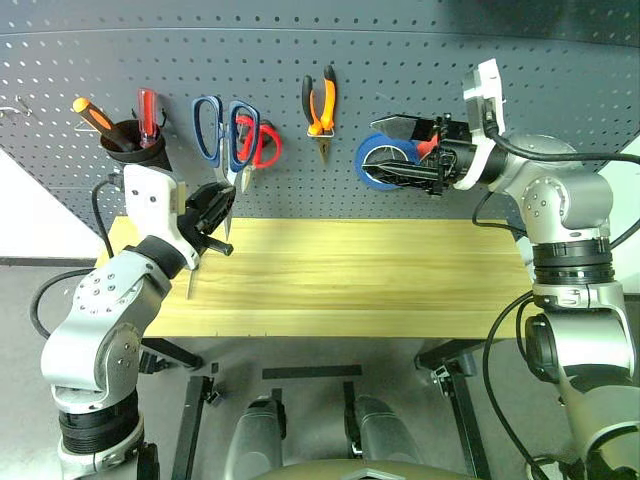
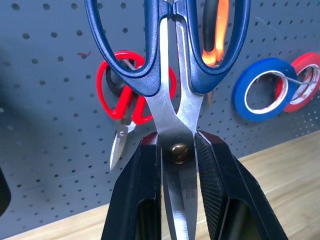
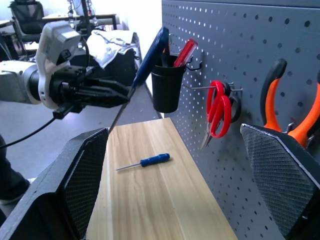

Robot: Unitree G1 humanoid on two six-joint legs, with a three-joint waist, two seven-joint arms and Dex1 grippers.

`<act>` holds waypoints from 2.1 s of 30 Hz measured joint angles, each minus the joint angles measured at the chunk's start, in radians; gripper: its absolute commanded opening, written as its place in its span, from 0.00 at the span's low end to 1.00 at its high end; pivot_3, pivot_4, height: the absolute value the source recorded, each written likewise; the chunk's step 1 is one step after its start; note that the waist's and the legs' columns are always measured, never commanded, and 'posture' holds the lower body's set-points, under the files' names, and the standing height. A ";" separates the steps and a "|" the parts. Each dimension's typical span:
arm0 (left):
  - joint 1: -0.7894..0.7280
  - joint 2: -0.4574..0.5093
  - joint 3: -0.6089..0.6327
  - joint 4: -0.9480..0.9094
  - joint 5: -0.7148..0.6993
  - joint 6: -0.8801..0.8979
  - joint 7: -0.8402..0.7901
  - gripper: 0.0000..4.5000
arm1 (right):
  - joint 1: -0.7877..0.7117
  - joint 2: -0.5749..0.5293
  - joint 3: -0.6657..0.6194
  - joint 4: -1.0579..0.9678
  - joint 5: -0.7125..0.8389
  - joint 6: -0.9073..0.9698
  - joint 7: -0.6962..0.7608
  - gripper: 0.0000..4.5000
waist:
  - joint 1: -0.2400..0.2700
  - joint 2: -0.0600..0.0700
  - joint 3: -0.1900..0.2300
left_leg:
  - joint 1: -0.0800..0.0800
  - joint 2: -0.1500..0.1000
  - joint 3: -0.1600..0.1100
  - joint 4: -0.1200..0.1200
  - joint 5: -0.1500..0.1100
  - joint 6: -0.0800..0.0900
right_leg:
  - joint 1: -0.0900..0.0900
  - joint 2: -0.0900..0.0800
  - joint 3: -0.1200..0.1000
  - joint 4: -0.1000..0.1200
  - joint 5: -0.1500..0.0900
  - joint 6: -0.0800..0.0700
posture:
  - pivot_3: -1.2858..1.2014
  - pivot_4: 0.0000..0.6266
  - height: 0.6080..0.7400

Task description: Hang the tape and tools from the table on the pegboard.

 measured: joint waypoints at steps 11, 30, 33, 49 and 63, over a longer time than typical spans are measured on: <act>-0.047 -0.026 -0.131 0.271 0.082 -0.193 -0.033 0.15 | 0.002 -0.007 -0.006 -0.001 -0.017 -0.005 -0.041 1.00 | 0.000 0.001 -0.004 | 0.000 0.000 0.001 0.001 0.000 0.000 | 0.000 0.000 0.000 0.001 0.000 0.000 | 0.56 0.12 1.00; -0.365 -0.093 -0.196 0.950 0.241 -0.578 -0.070 0.15 | 0.069 -0.022 -0.017 -0.056 -0.020 -0.004 -0.116 1.00 | -0.002 0.002 -0.032 | 0.000 -0.001 0.002 0.002 0.000 0.000 | 0.000 0.001 0.000 0.002 0.000 0.000 | 0.54 0.11 1.00; -0.386 -0.103 -0.197 0.995 0.244 -0.608 -0.077 0.33 | 0.076 -0.022 -0.017 -0.061 -0.027 -0.004 -0.128 1.00 | -0.004 0.003 -0.032 | 0.000 -0.001 0.002 0.002 0.000 0.000 | 0.000 0.001 0.000 0.002 0.000 0.000 | 0.54 0.11 1.00; -0.150 -0.083 -0.105 0.562 0.160 -0.407 -0.004 0.87 | 0.120 -0.039 -0.017 -0.130 -0.016 0.044 -0.130 1.00 | -0.004 0.004 -0.034 | 0.001 0.000 -0.001 0.002 0.000 0.001 | 0.000 0.001 0.002 0.003 0.000 0.000 | 0.54 0.15 1.00; -0.025 0.024 0.050 0.366 0.109 -0.062 0.147 0.87 | 0.169 0.078 0.219 -0.198 -0.071 0.118 -0.123 1.00 | -0.001 0.005 -0.036 | 0.004 0.001 -0.001 0.002 -0.003 0.006 | 0.002 0.003 0.002 0.005 0.000 0.000 | 0.57 0.20 1.00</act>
